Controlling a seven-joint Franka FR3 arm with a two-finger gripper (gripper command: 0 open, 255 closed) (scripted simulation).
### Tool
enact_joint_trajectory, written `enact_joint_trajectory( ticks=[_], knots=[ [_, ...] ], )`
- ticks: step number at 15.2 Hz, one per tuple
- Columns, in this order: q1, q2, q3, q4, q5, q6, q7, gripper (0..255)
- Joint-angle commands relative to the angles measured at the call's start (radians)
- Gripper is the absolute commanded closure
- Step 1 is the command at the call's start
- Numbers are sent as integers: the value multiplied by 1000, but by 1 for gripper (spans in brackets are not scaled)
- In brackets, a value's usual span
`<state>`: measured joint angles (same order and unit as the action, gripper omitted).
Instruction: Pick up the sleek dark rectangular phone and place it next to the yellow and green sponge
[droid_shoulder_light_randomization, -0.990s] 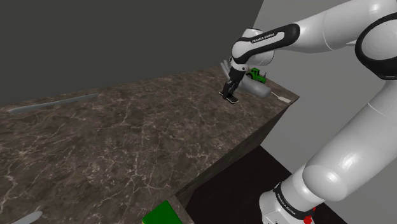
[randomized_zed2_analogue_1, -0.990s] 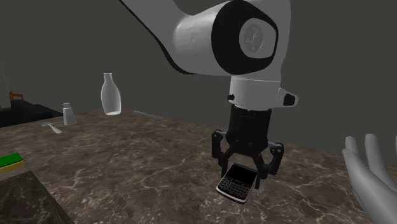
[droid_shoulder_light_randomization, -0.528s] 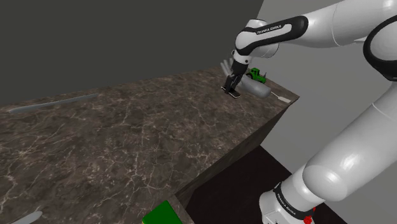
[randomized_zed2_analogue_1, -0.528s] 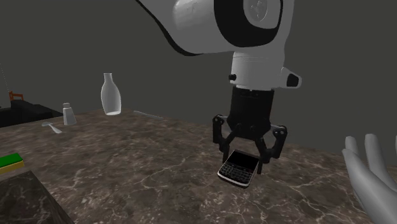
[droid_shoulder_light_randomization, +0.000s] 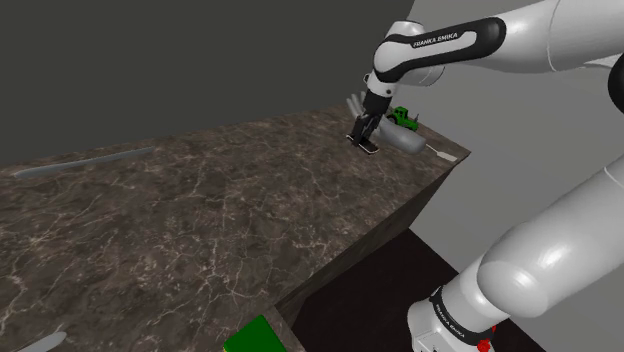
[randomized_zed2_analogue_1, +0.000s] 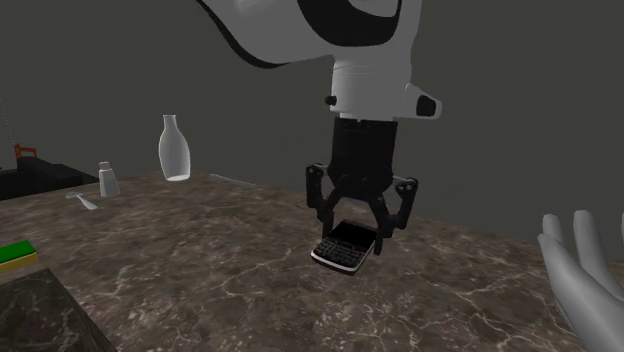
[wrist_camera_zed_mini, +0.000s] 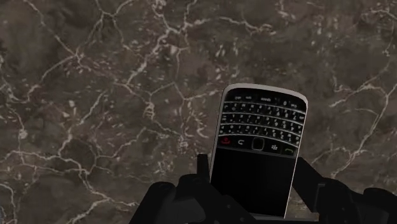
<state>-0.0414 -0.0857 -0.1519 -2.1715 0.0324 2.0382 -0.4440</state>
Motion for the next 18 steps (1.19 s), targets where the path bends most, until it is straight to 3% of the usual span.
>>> enact_joint_trajectory(
  ticks=[1,10,18],
  knots=[
    [18,-53,23,-59,-4,7,45,255],
    [105,-243,150,-256,26,23,242,255],
    [201,-356,285,-354,98,21,424,255]
  ],
)
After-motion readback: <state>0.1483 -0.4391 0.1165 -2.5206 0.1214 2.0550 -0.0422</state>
